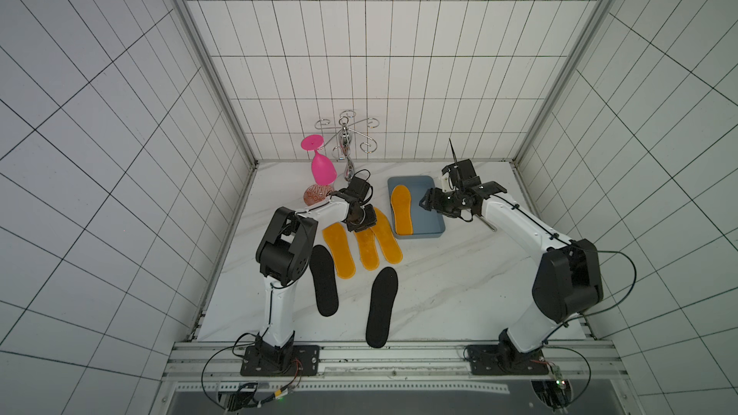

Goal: Put the insoles into the storage box
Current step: Pick up the insole from the center of the board.

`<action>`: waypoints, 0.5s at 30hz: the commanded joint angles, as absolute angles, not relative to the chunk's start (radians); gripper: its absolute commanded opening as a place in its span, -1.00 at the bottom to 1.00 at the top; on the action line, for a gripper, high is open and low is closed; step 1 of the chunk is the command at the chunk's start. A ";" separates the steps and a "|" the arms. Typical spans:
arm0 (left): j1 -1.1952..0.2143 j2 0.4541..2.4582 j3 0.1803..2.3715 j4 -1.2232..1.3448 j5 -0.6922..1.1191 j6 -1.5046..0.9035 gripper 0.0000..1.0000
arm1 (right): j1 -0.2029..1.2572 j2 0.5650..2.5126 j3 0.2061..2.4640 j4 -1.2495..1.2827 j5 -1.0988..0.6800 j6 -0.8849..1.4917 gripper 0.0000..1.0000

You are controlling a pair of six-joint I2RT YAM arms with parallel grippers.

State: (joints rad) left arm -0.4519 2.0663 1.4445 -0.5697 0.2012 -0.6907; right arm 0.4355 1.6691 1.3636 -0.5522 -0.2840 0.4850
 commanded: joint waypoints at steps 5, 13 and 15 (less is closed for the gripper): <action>-0.471 2.074 1.496 -0.634 0.124 -0.667 -0.33 | 0.418 1.666 1.342 -0.569 -0.300 0.472 0.34; -0.475 2.060 1.495 -0.593 0.126 -0.695 -0.32 | 0.412 1.669 1.338 -0.561 -0.318 0.472 0.34; -0.475 2.073 1.504 -0.592 0.137 -0.702 -0.32 | 0.409 1.670 1.336 -0.560 -0.322 0.472 0.34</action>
State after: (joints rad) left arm -0.4717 2.0693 1.4731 -0.6056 0.1349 -0.6926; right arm 0.4198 1.6691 1.3624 -0.5514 -0.3088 0.4850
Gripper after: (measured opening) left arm 0.339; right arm 0.671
